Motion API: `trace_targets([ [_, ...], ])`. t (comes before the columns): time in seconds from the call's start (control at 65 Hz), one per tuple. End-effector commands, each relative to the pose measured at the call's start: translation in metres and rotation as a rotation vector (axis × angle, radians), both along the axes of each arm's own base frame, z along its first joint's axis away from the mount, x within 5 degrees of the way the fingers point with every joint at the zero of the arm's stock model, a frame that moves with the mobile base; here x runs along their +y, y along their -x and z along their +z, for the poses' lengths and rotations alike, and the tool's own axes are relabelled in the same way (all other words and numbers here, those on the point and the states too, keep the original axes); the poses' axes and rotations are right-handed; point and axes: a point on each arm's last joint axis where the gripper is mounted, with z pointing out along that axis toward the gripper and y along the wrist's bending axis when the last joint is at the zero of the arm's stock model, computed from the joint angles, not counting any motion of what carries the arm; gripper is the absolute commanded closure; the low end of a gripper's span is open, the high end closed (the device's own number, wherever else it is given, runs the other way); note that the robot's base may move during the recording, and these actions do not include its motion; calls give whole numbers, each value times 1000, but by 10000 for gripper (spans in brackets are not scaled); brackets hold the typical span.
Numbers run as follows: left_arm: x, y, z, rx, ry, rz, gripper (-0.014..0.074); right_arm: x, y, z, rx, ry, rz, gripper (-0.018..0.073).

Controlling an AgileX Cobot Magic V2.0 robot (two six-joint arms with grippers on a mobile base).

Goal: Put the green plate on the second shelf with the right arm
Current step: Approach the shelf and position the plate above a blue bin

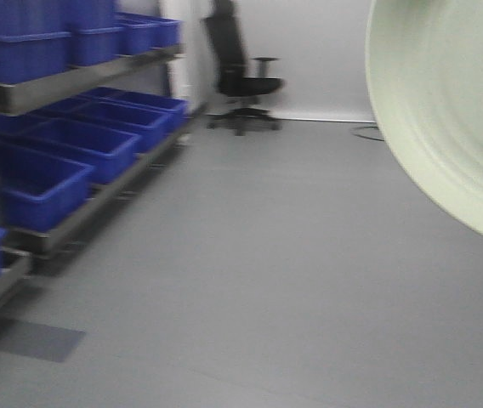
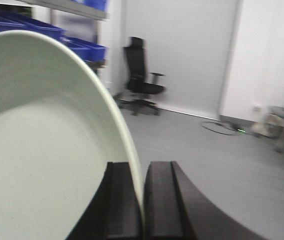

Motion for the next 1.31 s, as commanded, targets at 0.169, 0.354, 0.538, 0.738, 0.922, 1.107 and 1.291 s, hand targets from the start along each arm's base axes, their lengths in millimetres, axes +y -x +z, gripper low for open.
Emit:
trace_targets([
  [0.169,0,0,-6,-58,2,-8,466,2,3,20,-124,-22,22,506],
  [0.354,0,0,-6,-58,2,-8,466,2,3,20,-124,-22,22,506],
  [0.538,0,0,-6,-58,2,-8,466,2,3,20,-124,-22,22,506],
  [0.738,0,0,-6,-58,2,-8,466,2,3,20,-124,-22,22,506],
  [0.922,0,0,-6,-58,2,-8,466,2,3,20,-124,-22,22,506],
  [1.107,0,0,-6,-58,2,-8,466,2,3,20,-124,-22,22,506],
  [1.291,0,0,-6,-58,2,-8,466,2,3,20,-124,-22,22,506],
])
